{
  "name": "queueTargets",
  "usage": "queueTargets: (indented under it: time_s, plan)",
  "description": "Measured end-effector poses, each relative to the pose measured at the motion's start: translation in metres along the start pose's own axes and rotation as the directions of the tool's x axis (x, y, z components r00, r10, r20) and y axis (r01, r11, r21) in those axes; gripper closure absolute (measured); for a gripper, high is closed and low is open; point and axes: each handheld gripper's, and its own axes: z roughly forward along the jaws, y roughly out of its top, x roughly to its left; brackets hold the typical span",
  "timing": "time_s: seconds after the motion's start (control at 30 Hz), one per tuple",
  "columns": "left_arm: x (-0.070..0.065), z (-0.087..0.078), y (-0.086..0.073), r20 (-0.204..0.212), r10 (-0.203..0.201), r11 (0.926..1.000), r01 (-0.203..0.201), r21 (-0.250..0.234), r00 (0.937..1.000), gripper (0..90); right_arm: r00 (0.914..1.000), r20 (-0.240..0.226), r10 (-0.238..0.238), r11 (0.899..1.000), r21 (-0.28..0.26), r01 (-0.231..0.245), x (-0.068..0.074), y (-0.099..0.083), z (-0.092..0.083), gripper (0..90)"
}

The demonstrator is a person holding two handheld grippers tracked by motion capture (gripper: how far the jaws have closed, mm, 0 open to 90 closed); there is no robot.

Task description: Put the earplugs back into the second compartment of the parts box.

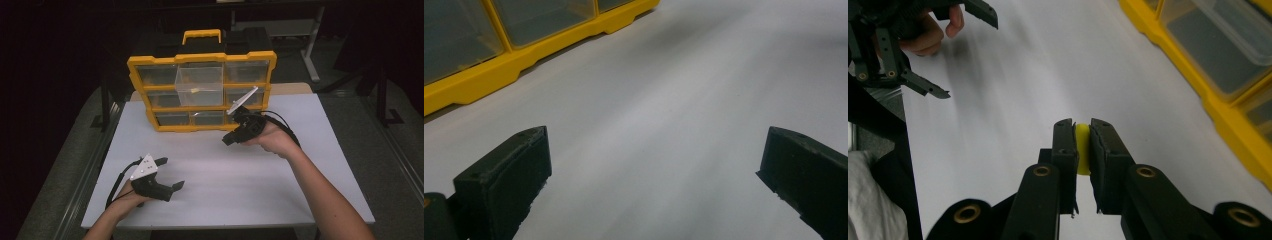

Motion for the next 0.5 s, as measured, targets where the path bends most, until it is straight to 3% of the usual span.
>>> queueTargets:
  time_s: [0.5]
  plan:
    - [0.0, 0.0, 0.0, 0.001, -0.003, 1.0, 0.002, 0.002, 1.0, 0.0, 0.9986, 0.047, -0.024, 0.999, -0.041, 0.026, -0.003, 0.024, -0.042, 80.6]
